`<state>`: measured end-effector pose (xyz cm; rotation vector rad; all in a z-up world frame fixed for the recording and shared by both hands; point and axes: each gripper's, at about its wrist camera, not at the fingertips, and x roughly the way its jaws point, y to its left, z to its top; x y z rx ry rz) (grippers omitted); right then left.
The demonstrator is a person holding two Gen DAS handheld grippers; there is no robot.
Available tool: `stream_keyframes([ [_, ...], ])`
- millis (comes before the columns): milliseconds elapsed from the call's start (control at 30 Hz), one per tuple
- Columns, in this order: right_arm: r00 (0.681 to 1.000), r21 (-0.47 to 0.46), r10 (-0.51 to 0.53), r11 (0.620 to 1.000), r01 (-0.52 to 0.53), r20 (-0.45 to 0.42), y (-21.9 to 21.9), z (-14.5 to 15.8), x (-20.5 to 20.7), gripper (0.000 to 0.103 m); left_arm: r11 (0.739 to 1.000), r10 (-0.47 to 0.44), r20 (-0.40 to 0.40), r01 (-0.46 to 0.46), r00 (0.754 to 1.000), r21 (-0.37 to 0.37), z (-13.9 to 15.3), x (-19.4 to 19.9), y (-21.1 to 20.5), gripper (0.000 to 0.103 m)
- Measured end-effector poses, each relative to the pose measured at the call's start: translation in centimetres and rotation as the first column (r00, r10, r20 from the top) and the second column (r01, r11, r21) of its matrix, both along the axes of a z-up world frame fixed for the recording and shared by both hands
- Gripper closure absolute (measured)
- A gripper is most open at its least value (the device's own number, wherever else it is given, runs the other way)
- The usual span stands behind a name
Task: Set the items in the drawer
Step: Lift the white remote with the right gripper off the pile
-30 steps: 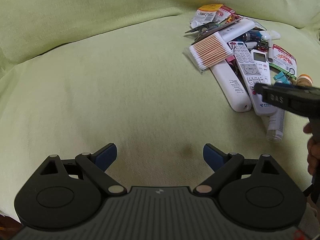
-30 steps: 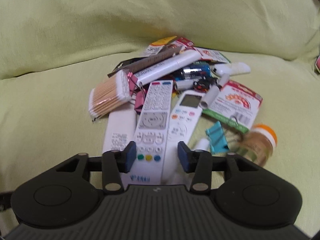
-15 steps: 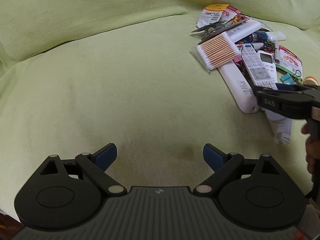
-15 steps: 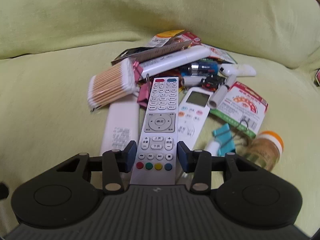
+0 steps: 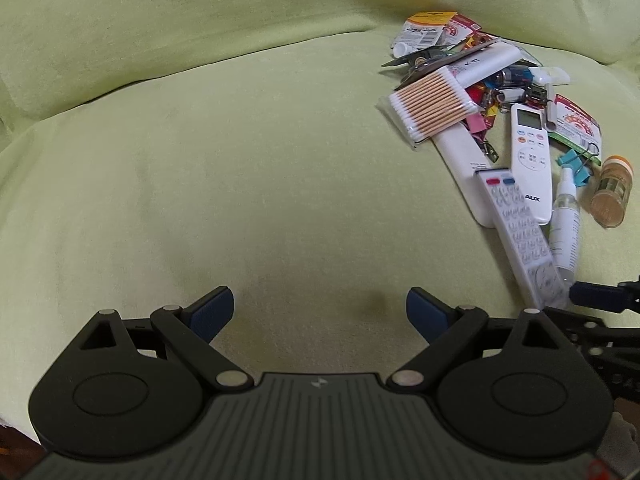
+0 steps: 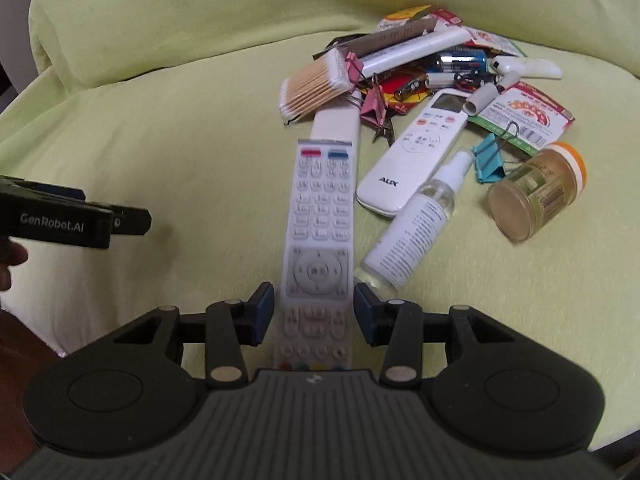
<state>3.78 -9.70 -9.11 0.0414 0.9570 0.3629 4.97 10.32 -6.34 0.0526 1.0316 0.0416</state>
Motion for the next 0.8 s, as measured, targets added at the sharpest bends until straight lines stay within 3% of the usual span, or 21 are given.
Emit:
stream_keyframes([
  [133,1.000,-0.070,0.002,0.998,-0.001,0.025,1.6,-0.3,0.5,0.055,1.000,0.002,0.001,-0.002,1.000,0.001,0.2,-0.3,0.1,0.009],
  [267,1.000,-0.075,-0.019,0.997,0.018,-0.011,0.8,-0.1,0.0,0.056,1.000,0.003,0.008,-0.003,1.000,-0.005,0.5,-0.2,0.2,0.009],
  [500,0.996,0.059,-0.040,0.997,0.045,-0.082,-1.4,-1.7,-0.2,0.055,1.000,-0.021,-0.002,0.021,1.000,-0.014,0.1,0.0,-0.7,0.009],
  [633,0.997,0.028,-0.037,0.999,0.039,-0.063,0.0,-2.6,0.9,0.051,1.000,-0.028,-0.003,0.028,1.000,-0.013,0.2,-0.3,-0.9,0.009],
  [733,0.999,0.003,-0.039,0.999,0.039,-0.034,0.4,-2.5,1.1,0.063,1.000,-0.027,-0.004,0.027,1.000,-0.011,0.3,-0.3,-1.0,0.009],
  [800,0.999,0.000,-0.037,0.999,0.037,-0.025,0.3,-2.3,1.0,0.065,1.000,-0.030,-0.004,0.030,1.000,-0.008,0.2,-0.3,-1.2,0.009],
])
